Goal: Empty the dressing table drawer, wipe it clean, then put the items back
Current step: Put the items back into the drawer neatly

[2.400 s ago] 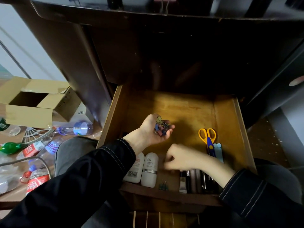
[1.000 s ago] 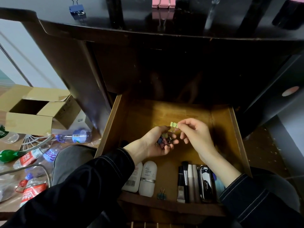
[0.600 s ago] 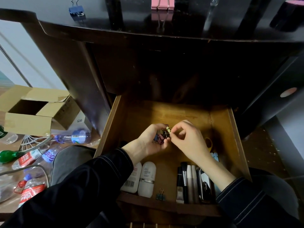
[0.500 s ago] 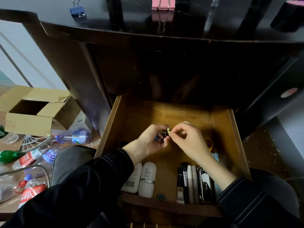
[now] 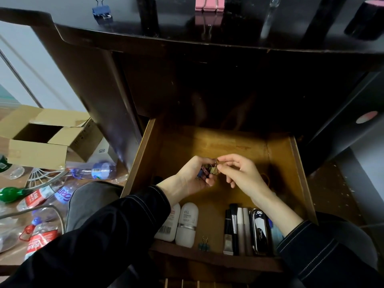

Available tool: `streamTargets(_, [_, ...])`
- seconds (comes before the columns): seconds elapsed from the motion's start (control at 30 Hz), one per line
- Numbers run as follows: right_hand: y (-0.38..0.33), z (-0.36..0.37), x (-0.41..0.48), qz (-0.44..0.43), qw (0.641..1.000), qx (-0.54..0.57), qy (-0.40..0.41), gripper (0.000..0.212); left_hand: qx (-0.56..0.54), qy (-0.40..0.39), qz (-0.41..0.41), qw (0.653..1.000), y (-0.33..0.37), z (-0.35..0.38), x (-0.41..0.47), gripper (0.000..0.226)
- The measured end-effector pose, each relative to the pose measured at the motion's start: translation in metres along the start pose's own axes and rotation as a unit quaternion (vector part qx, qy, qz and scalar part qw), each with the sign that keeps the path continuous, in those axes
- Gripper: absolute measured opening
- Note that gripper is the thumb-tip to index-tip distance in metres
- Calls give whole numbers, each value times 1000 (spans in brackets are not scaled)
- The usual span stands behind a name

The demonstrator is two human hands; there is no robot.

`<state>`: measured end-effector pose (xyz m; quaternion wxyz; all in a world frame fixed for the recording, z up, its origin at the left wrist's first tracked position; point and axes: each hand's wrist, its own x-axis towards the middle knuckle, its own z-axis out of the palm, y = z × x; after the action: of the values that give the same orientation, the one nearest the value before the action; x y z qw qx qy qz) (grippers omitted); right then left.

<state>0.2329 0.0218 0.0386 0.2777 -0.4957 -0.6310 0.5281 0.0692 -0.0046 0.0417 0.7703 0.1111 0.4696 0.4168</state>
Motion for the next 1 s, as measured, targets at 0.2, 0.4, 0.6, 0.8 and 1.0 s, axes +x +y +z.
streamTargets(0.2, [-2, 1, -2, -21, 1000, -9, 3, 7, 5, -28, -24, 999, 0, 0, -1, 12])
streamTargets(0.4, [-1, -2, -2, -29, 999, -20, -11, 4, 19, -1, -39, 999, 0, 0, 0, 11])
streamTargets(0.6, [0, -13, -1, -33, 999, -12, -17, 7, -18, 142, 2, 990, 4, -7, 5, 5])
streamTargets(0.8, [16, 2, -11, -4, 922, -258, -290, 4, 2, 120, -16, 993, 4, -8, 5, 4])
streamTargets(1.0, [19, 20, -24, -11, 844, -361, -397, 9, 12, 88, -25, 996, 2, -8, 6, 4])
